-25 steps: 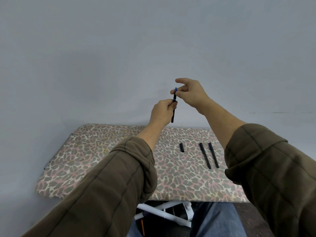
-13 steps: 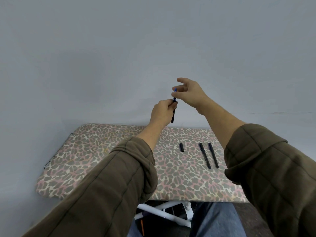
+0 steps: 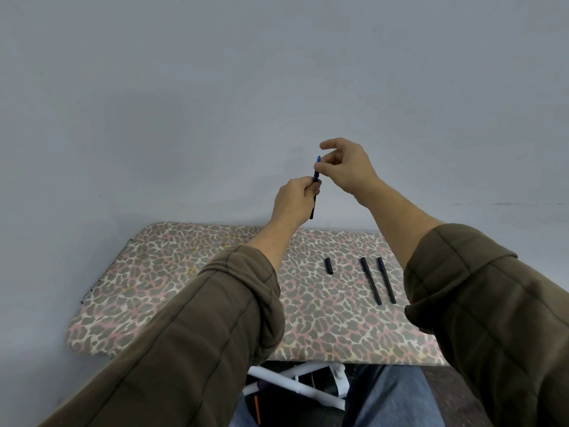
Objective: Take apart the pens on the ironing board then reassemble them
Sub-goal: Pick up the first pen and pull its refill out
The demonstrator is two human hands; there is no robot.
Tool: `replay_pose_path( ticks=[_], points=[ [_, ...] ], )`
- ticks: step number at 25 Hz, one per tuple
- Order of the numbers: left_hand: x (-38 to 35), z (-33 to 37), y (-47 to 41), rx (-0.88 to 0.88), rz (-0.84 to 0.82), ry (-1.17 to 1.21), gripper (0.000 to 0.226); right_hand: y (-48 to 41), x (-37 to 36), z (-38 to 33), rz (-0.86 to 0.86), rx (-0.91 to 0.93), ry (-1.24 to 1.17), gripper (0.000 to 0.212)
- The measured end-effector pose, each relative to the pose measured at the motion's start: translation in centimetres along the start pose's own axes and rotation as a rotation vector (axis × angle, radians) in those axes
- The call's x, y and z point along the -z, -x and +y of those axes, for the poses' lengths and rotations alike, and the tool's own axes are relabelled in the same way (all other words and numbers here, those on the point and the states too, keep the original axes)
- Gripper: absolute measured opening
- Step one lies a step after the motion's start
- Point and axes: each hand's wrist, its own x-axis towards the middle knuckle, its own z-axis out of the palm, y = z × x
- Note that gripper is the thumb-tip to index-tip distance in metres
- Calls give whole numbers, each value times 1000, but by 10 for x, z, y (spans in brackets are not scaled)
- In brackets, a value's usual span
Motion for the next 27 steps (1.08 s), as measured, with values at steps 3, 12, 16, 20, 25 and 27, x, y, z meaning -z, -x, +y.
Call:
replay_pose_path(
  ticks=[3, 12, 16, 20, 25, 27],
  points=[
    [1, -2, 1, 7, 2, 9, 30, -1, 1, 1, -39, -2, -24, 44],
    [-1, -5, 2, -1, -2, 24, 27, -5, 1, 0, 33, 29, -16, 33],
    [-1, -3, 6, 7, -4, 60, 37, -7, 3, 0, 64, 20, -38, 28],
    [-2, -3, 6, -1, 6, 83, 33, -8, 3, 1, 73, 15, -43, 25],
    [-3, -8, 7, 17, 2, 98, 31, -12, 3, -1, 105, 27, -104, 24],
    [-2, -12, 8, 19, 6, 83, 31, -17, 5, -5, 160, 38, -198, 26]
  ],
)
